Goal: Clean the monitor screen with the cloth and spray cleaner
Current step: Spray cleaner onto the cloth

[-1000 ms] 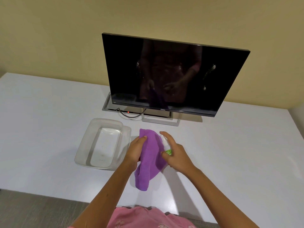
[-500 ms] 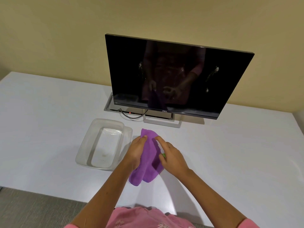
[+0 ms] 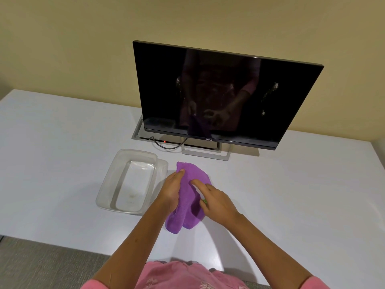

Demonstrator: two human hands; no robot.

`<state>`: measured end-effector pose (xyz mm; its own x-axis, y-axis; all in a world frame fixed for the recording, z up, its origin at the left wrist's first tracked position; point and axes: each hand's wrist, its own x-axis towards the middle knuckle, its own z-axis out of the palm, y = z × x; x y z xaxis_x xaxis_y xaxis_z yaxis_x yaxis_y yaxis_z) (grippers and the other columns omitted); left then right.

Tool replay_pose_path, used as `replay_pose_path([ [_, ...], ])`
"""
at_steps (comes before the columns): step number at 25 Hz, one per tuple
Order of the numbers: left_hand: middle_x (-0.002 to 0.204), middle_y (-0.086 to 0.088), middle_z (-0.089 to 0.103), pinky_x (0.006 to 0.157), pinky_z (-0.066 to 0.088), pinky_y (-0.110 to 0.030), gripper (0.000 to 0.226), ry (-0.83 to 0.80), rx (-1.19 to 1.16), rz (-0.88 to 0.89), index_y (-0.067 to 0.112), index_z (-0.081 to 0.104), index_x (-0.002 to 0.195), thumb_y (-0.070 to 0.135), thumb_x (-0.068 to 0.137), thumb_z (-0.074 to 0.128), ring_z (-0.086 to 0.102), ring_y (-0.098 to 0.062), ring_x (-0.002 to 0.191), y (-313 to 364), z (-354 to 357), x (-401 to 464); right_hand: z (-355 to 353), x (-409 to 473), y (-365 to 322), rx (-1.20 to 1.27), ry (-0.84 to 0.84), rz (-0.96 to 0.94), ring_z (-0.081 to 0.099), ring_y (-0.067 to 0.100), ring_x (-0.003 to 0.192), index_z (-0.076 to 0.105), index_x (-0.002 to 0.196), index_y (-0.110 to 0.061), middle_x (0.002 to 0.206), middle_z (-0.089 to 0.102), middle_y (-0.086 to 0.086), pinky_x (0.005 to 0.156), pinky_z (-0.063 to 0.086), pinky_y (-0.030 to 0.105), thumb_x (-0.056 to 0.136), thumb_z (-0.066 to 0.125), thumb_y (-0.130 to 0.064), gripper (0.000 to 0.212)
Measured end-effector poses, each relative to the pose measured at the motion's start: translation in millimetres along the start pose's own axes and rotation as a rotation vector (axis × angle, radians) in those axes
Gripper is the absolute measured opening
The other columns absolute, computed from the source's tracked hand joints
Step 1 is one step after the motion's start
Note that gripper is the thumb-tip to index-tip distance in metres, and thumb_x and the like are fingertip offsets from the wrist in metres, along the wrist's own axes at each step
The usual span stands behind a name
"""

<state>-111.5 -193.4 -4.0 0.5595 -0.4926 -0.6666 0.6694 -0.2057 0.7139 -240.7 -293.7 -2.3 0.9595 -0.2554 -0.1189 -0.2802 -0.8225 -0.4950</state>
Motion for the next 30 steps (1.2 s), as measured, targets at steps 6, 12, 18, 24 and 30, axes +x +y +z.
replay_pose_path([
  [6,0.114,-0.014,0.065,0.095,0.050,-0.051,0.036,-0.018,-0.008,-0.047,0.017,0.058,0.120,0.042,0.098,0.044,0.061,-0.034,0.106,-2,-5,3,-8,11,5,0.028,0.079,0.111,0.057,0.024,0.081,0.018,0.150,-0.031,0.110,0.057,0.012,0.064,0.041,0.025,0.095,0.048,-0.013,0.066],
  [12,0.115,-0.012,0.063,0.099,0.047,-0.049,0.030,-0.056,-0.071,-0.132,0.022,0.059,0.108,0.045,0.097,0.041,0.058,-0.033,0.110,0,-4,7,-10,26,0,0.029,0.042,0.114,0.059,0.028,0.085,0.028,0.144,-0.026,0.112,0.060,0.016,0.064,0.043,0.027,0.094,0.047,-0.010,0.056],
  [18,0.116,-0.013,0.063,0.102,0.045,-0.050,0.033,-0.081,-0.077,-0.146,0.021,0.060,0.108,0.046,0.097,0.041,0.058,-0.033,0.111,-3,-2,12,-4,20,9,0.175,0.130,0.198,0.058,0.025,0.079,0.029,0.141,-0.026,0.100,0.063,0.013,0.062,0.049,0.032,0.091,0.048,-0.006,0.057],
  [24,0.113,-0.011,0.065,0.097,0.048,-0.047,0.033,-0.050,-0.100,-0.143,0.022,0.060,0.108,0.047,0.096,0.042,0.060,-0.031,0.108,-5,-3,16,11,-2,24,0.233,0.190,0.210,0.062,0.021,0.090,0.027,0.144,-0.029,0.115,0.063,0.005,0.073,0.055,0.030,0.094,0.050,-0.013,0.057],
  [30,0.104,-0.010,0.069,0.095,0.050,-0.047,0.030,-0.007,-0.104,-0.125,0.020,0.066,0.103,0.043,0.095,0.048,0.063,-0.030,0.102,-13,-8,17,5,-15,54,0.478,0.480,0.489,0.058,0.015,0.071,0.038,0.119,-0.017,0.093,0.056,0.004,0.056,0.041,0.018,0.097,0.048,-0.037,0.031],
])
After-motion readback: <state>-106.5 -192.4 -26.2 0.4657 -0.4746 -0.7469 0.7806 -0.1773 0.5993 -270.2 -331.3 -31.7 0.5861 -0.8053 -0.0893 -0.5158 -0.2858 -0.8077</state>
